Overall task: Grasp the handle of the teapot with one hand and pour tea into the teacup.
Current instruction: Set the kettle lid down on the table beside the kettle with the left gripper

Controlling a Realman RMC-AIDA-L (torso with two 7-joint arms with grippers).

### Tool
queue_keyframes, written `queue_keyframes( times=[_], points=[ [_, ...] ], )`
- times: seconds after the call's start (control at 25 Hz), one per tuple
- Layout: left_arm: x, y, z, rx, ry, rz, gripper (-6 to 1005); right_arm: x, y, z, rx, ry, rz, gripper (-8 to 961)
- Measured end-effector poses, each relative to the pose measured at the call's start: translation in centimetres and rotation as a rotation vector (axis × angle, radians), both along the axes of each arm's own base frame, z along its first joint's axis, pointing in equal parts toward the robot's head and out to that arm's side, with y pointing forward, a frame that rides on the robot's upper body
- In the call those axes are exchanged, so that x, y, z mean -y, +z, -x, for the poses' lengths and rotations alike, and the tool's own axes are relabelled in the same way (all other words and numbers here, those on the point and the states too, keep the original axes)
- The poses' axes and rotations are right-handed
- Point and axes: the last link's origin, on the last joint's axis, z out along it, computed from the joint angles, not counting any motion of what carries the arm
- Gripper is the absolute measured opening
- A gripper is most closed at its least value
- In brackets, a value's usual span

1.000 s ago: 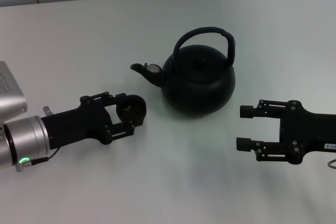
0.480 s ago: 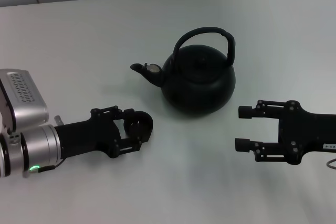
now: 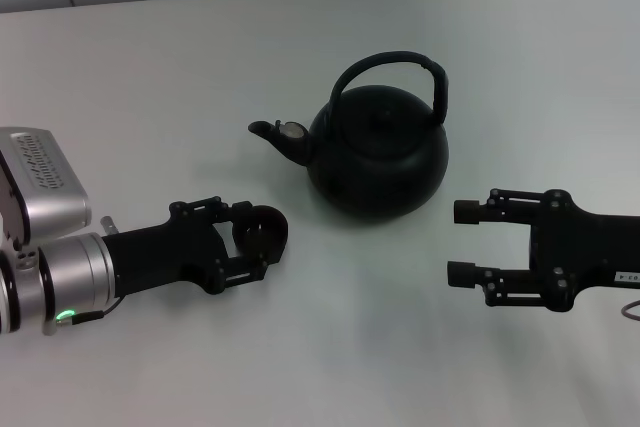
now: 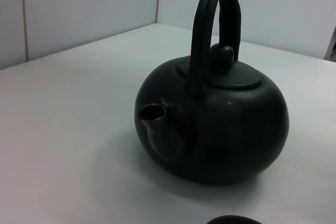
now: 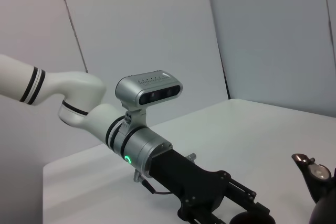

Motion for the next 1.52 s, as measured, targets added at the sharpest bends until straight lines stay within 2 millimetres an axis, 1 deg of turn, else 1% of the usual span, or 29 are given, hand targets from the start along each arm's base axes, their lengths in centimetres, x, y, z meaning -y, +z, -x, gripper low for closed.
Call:
queue_keyframes(
  times=[0.24,0.44,0.68,1.0,1.24,1.28,1.36,1.44,1.48,1.52],
  points=[
    [-0.1,0.0,-0.1,0.002,0.005,-0.001,684,0.0,0.1,0.0,0.000,-0.001,-0.004,728],
    [-0.5,0.4,-0.4,0.016,0.025,-0.001,685,-0.1,0.1,0.0,-0.001,-0.004,-0.006,729],
    [-0.5,0.7,-0.5,0.020,0.015,-0.010,853,-0.1,0.2,0.0,0.000,-0.004,-0.006,729],
    [-0.3,1.0,-0.5,0.024,0.009,-0.015,875,-0.4,0.1,0.1,0.001,-0.003,-0.009,729],
    [-0.1,1.8,-0.6,0.055,0.007,-0.031,875,-0.5,0.1,0.2,-0.001,0.000,-0.010,729],
    [0.2,2.6,-0.8,0.066,-0.018,-0.050,874,-0.5,0.0,0.2,-0.001,0.001,-0.010,729],
    [0.5,3.4,-0.8,0.070,-0.036,-0.072,871,-0.5,0.0,0.2,-0.001,0.000,-0.010,729],
    [0.6,3.8,-0.9,0.073,-0.045,-0.082,870,-0.5,0.0,0.1,-0.001,-0.001,-0.011,729],
    [1.0,4.9,-1.0,0.095,-0.066,-0.102,870,-0.5,0.0,0.1,0.000,-0.001,-0.013,729],
    [1.3,5.5,-1.2,0.115,-0.079,-0.105,870,-0.5,0.0,0.1,0.000,-0.001,-0.013,729]
  ],
)
